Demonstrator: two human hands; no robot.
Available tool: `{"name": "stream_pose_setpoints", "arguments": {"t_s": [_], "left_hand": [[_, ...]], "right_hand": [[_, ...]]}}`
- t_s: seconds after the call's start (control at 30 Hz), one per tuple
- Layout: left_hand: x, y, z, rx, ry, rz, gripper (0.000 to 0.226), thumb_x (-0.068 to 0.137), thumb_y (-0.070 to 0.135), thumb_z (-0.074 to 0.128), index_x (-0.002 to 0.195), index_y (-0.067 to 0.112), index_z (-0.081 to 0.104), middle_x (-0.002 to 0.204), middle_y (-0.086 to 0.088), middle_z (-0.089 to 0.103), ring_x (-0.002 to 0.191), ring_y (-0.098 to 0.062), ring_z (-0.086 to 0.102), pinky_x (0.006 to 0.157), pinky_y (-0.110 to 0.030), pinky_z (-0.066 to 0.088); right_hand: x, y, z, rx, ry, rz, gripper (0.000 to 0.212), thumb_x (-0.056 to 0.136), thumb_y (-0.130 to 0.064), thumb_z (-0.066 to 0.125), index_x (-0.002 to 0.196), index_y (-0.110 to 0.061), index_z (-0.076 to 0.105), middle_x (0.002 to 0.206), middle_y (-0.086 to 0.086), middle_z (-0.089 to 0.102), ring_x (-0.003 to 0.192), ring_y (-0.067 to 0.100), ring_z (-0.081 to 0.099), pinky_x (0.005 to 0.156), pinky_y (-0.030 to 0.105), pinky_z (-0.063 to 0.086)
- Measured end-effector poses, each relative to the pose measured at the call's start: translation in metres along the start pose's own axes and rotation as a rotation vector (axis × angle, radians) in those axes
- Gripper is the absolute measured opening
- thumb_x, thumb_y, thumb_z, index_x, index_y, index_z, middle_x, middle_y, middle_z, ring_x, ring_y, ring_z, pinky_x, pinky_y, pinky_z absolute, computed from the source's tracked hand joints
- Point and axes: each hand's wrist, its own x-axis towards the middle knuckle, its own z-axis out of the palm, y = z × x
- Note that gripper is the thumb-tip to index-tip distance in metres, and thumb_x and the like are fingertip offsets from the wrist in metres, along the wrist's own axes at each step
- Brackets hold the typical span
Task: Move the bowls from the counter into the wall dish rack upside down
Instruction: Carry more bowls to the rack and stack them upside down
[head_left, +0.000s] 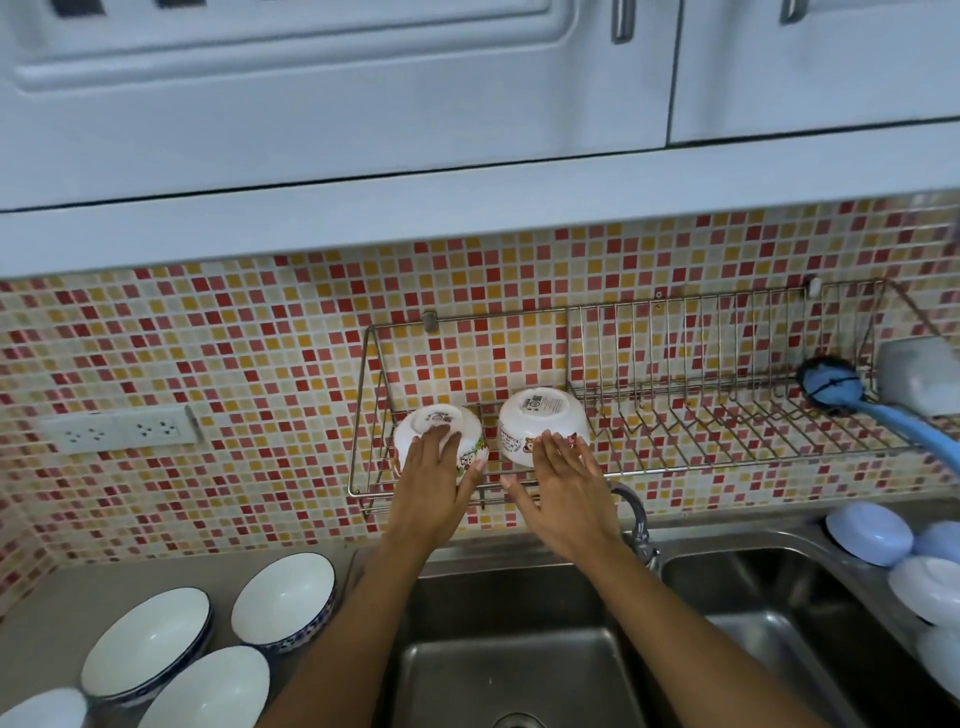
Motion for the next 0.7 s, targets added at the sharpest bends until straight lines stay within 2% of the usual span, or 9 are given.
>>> {"name": "stream_pose_setpoints", "arguments": {"t_s": [0.07,0.23,0.37,0.57,0.7], "left_hand": [[-0.002,0.002,-0.002,0.030,-0.009,0.005,0.077,0.089,0.064,0.006,0.145,0.018,0.031,0.154,-0.006,0.030,0.144,-0.022,0.023,0.117,-0.041,0.016],[0.000,0.000,0.000,0.089,-0.096,-0.006,0.097,0.075,0.070,-0.021,0.151,0.019,0.012,0.160,-0.001,0.010,0.148,-0.017,0.002,0.117,-0.035,-0.001],[0.000,0.000,0.000,0.100,-0.127,-0.003,0.083,0.082,0.064,-0.010,0.151,0.019,0.003,0.160,0.001,-0.002,0.146,-0.014,-0.009,0.115,-0.033,-0.008],[-0.004,-0.004,0.003,0.138,-0.097,0.017,0.088,0.078,0.064,-0.025,0.151,0.019,-0.003,0.159,0.001,-0.010,0.139,-0.012,-0.022,0.113,-0.033,-0.016],[-0.013,-0.004,0.002,0.147,-0.083,0.013,0.078,0.083,0.059,-0.019,0.150,0.021,-0.003,0.156,0.003,-0.014,0.140,-0.015,-0.024,0.111,-0.034,-0.020]], "right_hand": [[0.000,0.000,0.000,-0.001,-0.017,0.006,0.094,0.086,-0.072,-0.002,0.149,-0.007,0.023,0.157,0.011,0.023,0.148,0.018,0.014,0.118,0.038,-0.011],[0.002,0.000,0.002,-0.011,-0.038,0.012,0.100,0.081,-0.075,-0.008,0.150,-0.007,0.021,0.158,0.011,0.021,0.148,0.020,0.012,0.121,0.041,-0.005],[0.002,0.000,0.001,-0.013,-0.064,0.016,0.103,0.078,-0.076,-0.011,0.151,-0.008,0.017,0.159,0.011,0.017,0.149,0.020,0.008,0.120,0.040,-0.006],[0.000,-0.001,0.005,-0.009,-0.080,0.044,0.093,0.084,-0.074,-0.005,0.152,-0.011,0.008,0.161,0.008,0.006,0.149,0.022,-0.001,0.120,0.045,-0.009],[0.000,0.000,0.010,0.008,-0.074,0.052,0.091,0.086,-0.074,-0.003,0.152,-0.012,0.004,0.161,0.007,0.003,0.148,0.021,-0.005,0.118,0.043,-0.014]]}}
